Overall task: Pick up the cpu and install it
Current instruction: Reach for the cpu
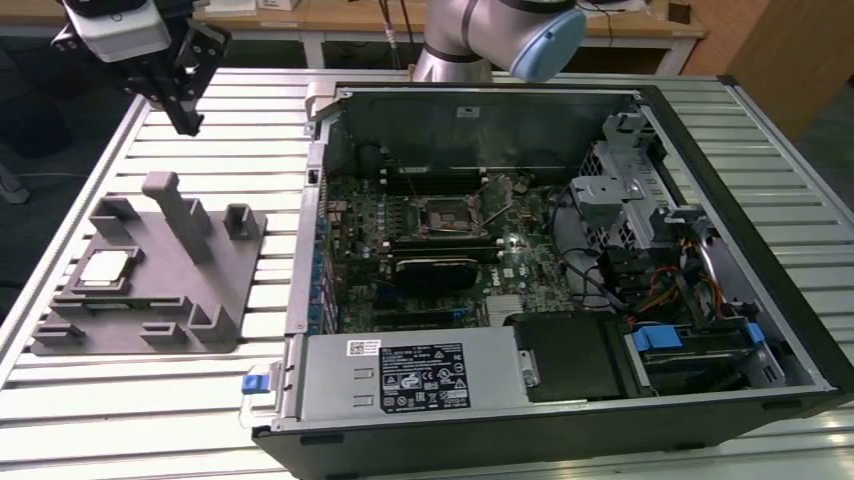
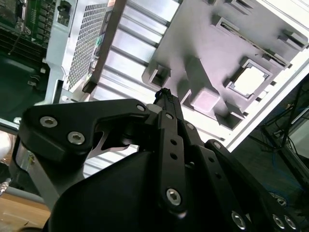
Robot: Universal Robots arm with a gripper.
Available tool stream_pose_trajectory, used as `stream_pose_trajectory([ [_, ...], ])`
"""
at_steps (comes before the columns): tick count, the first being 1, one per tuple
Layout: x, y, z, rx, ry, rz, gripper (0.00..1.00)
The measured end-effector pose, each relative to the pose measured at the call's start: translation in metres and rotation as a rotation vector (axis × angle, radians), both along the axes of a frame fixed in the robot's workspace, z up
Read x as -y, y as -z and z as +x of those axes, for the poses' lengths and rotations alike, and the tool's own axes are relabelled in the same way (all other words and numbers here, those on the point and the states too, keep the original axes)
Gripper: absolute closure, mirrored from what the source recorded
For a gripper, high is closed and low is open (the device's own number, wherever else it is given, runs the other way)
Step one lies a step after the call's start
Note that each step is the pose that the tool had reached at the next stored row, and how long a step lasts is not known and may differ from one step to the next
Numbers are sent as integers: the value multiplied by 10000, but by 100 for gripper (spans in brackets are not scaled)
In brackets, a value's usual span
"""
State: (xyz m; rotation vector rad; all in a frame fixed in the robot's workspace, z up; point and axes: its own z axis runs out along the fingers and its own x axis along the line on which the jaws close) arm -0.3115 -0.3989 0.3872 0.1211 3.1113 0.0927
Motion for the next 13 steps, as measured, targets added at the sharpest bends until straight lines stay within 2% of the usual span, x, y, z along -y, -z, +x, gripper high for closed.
stream_pose_trajectory([
  [13, 0, 144, -230, 0, -1, 0, 89],
])
